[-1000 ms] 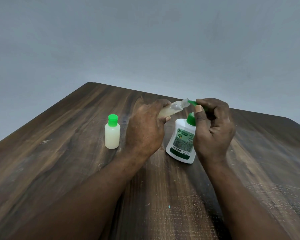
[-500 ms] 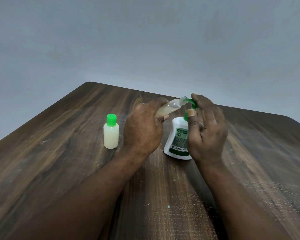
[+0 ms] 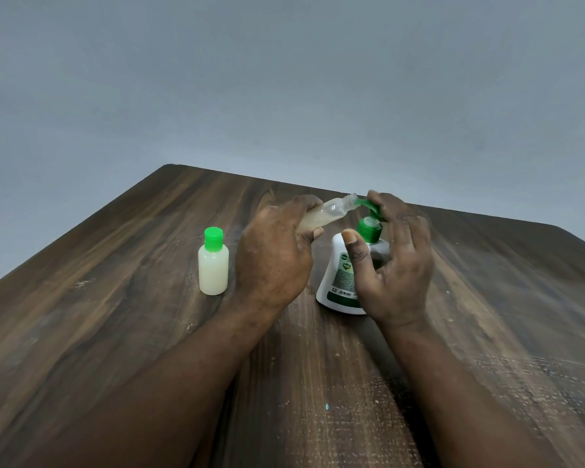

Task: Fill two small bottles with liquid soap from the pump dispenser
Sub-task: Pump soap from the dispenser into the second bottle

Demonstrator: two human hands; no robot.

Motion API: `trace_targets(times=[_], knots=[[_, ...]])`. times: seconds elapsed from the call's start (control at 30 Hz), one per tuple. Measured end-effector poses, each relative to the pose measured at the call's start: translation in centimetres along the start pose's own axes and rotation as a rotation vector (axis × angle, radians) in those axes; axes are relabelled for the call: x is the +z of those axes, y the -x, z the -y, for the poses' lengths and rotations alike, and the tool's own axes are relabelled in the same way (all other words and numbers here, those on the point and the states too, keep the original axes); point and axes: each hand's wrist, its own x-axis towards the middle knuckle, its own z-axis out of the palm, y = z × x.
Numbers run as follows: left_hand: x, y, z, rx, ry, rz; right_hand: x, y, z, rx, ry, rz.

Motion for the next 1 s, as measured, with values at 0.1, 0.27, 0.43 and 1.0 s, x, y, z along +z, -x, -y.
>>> trace_targets(times=[0.1,0.27,0.43,1.0], knots=[[0.0,0.0,0.0,-0.004,-0.002,0.003,0.0,0.0,0.0,0.022,-0.002,0.016],[-0.1,0.0,0.0,0.002,0.010,-0.010,0.5,0.4,-0.1,0.028,0.006,0.025],[-0.1,0.1,0.0,0.000,0.013,-0.009,0.6,1.0,-0.3,0.036,0.022,0.037],[-0.2,0.1,0.0,-0.003,-0.006,-0.010,1.0,1.0,-0.4,0.028,0.066,0.023]])
